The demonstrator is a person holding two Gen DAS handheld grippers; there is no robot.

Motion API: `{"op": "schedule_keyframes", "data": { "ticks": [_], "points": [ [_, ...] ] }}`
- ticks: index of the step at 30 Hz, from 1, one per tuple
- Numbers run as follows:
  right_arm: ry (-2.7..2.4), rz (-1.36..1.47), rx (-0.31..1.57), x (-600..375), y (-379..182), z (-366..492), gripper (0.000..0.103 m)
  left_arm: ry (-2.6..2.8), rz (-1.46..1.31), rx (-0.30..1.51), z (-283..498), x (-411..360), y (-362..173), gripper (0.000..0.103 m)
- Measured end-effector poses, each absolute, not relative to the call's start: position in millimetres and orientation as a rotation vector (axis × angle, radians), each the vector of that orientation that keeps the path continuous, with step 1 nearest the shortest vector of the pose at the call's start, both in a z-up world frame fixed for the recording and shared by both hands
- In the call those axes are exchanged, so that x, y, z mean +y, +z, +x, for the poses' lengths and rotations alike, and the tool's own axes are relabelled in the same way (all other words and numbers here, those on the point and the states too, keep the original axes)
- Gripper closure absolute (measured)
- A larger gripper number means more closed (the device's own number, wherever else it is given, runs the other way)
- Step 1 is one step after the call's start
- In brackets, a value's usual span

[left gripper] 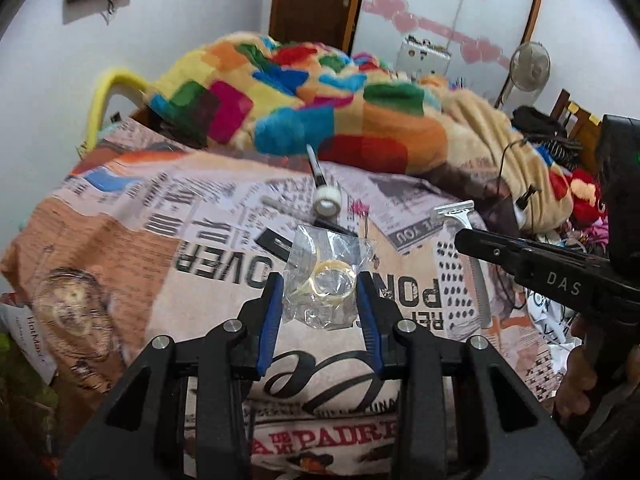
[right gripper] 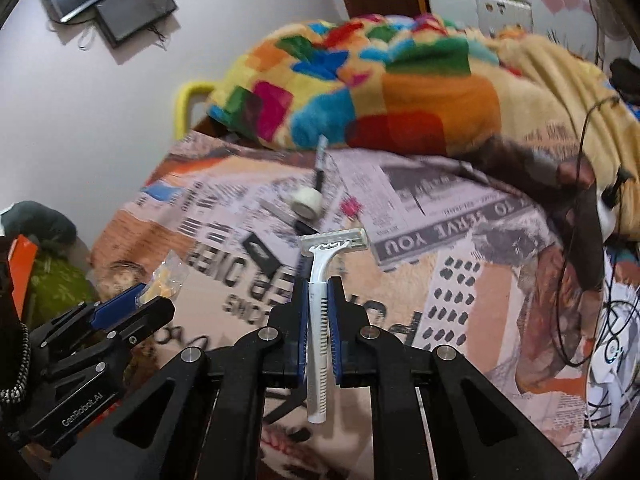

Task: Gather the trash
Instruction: 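Carry the bagged tape and razor with both tools over the white bin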

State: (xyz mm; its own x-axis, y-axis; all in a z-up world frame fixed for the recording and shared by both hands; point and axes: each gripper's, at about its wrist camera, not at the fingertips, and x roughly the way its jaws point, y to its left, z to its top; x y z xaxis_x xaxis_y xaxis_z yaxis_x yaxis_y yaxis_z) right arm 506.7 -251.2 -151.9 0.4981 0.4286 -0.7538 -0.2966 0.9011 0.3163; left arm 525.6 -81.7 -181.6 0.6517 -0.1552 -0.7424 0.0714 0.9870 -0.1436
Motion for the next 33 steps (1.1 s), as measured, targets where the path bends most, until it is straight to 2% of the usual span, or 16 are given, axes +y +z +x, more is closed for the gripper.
{"op": "schedule_keyframes", "data": {
  "ticks": [7,16,24,33],
  "points": [
    [0.518,0.118,0.856,-228.7,-94.0,460.0,0.094,-0.070,-0.124,0.759,469.4,-54.7,-130.2,0.067],
    [0.627,0.064,0.778,-188.0,-51.9,397.7,0.094,0.033,-0.163,0.668,380.4,-5.3,-82.7,0.067],
    [0.734,0.020,0.761,-139.3,-44.1,345.2,0.094,0.134,-0.199,0.627,303.4,48.4,-67.4,0.067],
    [0.857,-0.035,0.791,-77.4,-55.9,297.0,0.094,0.258,-0.238,0.629,227.9,107.6,-75.9,0.067]
  ]
}}
